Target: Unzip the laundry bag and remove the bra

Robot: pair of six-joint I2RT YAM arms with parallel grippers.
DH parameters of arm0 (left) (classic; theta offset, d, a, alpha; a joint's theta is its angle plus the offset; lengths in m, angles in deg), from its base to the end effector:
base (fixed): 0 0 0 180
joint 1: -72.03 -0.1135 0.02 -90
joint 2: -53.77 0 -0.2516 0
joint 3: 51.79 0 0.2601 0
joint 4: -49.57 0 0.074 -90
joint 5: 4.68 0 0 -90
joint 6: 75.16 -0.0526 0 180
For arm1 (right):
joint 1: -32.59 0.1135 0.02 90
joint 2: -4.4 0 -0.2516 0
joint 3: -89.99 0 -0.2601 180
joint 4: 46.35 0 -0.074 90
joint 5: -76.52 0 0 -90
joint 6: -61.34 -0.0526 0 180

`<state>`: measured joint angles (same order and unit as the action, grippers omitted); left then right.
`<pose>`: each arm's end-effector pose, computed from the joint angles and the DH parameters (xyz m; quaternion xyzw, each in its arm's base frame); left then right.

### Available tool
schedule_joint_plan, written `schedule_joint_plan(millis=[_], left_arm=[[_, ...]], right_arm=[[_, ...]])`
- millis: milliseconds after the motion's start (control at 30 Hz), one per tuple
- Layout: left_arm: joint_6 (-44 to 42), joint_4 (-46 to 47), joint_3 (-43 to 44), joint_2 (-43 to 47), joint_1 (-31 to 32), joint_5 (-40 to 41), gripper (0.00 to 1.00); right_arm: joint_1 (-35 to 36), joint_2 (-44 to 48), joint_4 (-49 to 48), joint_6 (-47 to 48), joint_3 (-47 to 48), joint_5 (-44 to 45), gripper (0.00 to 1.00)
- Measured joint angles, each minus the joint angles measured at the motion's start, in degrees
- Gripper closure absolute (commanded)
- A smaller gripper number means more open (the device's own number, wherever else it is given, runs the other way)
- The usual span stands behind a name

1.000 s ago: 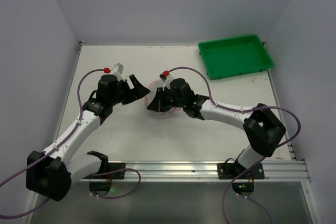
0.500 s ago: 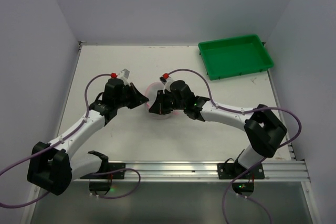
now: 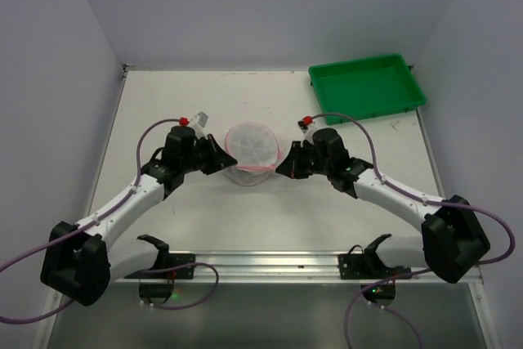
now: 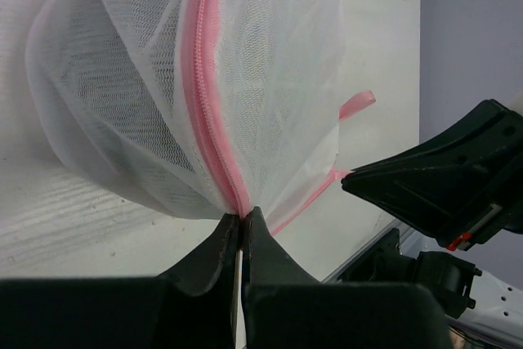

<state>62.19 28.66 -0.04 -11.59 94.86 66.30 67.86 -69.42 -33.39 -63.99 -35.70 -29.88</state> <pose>0.2421 -0.1205 0.2109 -0.1102 0.8693 -0.3836 0.2916 0.2364 0.1854 0.2015 -0.0682 0.8677 0.3773 0.3165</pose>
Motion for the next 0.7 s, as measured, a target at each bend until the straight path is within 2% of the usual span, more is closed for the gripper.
schedule_joint_plan(millis=[133, 167, 200, 233, 267, 300, 367, 433, 533, 700], left_arm=[[0.0, 1.2, -2.5, 2.6, 0.0, -0.2, 0.99], [0.1, 1.2, -3.5, 3.7, 0.0, 0.2, 0.93], [0.1, 1.2, -4.6, 5.0, 0.0, 0.5, 0.73], [0.0, 1.2, -5.7, 6.4, 0.2, 0.9, 0.62], [0.5, 1.1, -6.7, 7.9, 0.5, 1.1, 0.43], [0.7, 1.1, -7.5, 9.2, 0.8, 1.3, 0.35], [1.2, 0.7, -8.3, 12.0, 1.2, 1.7, 0.20], [1.2, 0.3, -8.3, 14.6, 1.3, 2.8, 0.17], [0.9, -1.6, -7.5, 17.6, 1.2, 5.0, 0.17], [-1.3, -4.4, -5.3, 18.6, 0.7, 8.5, 0.20]], right_arm=[[-0.2, -1.1, 1.6, 2.2, 1.5, -0.5, 1.00], [-0.5, -1.5, 2.1, 2.9, 1.7, -0.5, 1.00], [-1.0, -2.0, 2.9, 3.6, 2.0, -0.4, 0.96], [-1.4, -2.4, 3.5, 4.3, 2.3, -0.4, 0.88], [-1.7, -2.7, 4.0, 4.9, 2.6, -0.3, 0.79], [-1.8, -2.8, 5.0, 5.6, 3.1, 0.0, 0.63], [-1.7, -2.7, 7.0, 7.2, 4.5, 0.6, 0.51], [-1.0, -2.4, 9.0, 8.3, 6.7, 2.1, 0.37], [1.4, 0.0, 12.1, 9.1, 9.8, 7.1, 0.27], [6.4, 3.5, 13.2, 8.3, 14.5, 13.4, 0.23]])
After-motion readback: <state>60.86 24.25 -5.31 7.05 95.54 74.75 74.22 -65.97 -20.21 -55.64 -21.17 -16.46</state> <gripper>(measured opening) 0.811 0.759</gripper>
